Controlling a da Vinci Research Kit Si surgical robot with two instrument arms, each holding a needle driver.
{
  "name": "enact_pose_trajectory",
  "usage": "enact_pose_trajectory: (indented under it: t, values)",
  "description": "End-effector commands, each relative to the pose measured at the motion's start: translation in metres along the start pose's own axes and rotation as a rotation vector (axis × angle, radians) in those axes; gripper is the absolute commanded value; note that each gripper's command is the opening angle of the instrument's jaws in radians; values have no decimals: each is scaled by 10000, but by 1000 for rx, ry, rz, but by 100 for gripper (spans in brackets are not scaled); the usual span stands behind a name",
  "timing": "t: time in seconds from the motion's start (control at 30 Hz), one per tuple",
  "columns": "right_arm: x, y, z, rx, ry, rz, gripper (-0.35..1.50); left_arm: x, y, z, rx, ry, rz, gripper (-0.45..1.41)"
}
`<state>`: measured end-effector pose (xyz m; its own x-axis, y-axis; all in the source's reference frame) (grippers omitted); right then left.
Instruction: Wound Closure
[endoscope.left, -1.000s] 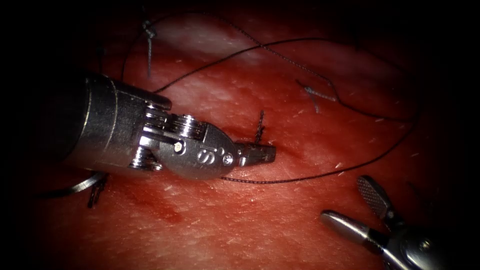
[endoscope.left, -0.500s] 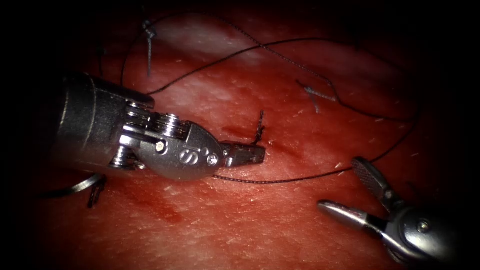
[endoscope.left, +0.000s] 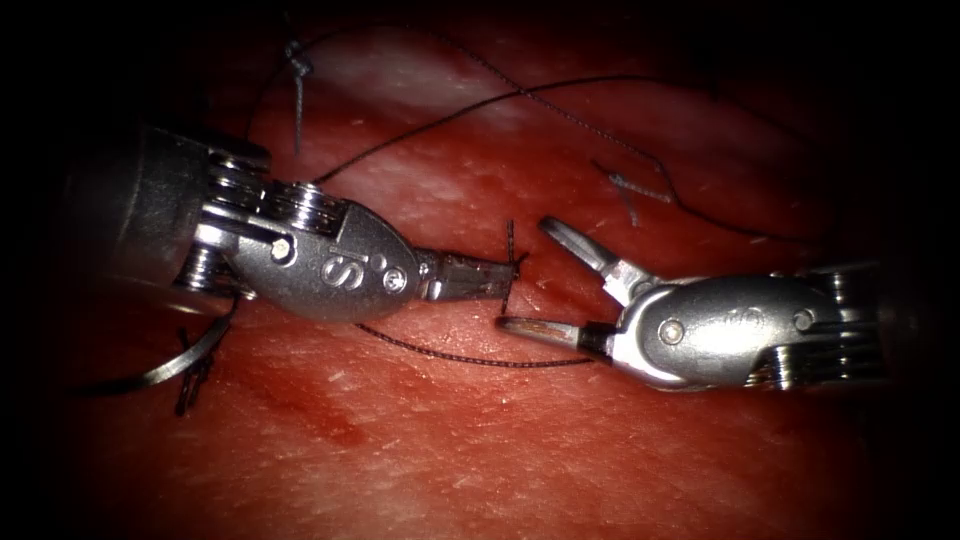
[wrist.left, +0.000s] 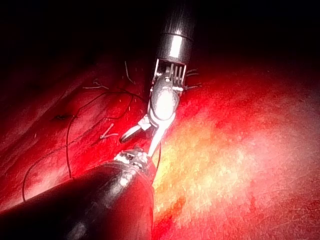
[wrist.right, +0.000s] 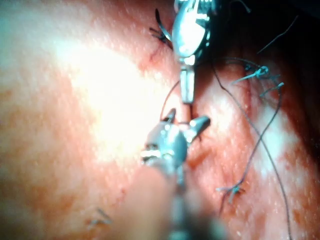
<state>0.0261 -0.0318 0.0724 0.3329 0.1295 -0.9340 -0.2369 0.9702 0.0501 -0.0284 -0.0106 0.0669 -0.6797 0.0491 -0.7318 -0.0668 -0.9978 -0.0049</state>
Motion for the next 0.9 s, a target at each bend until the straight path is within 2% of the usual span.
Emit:
enact_pose_trajectory:
  t: [0.03,0.27,0.57,0.9]
  values:
    - [-1,-7,13,1,2,-9,91,-1,0,9,0,3,-3,-45]
    - [13,5,20,-18,10,-57,91,-5,-4,14,-10,18,-47,-45]
    - [13,7,35,-38,-1,-117,91,-2,-5,17,-31,41,-136,-45]
    - [13,1,55,-61,16,-139,91,-9,-8,21,-52,118,-220,-45]
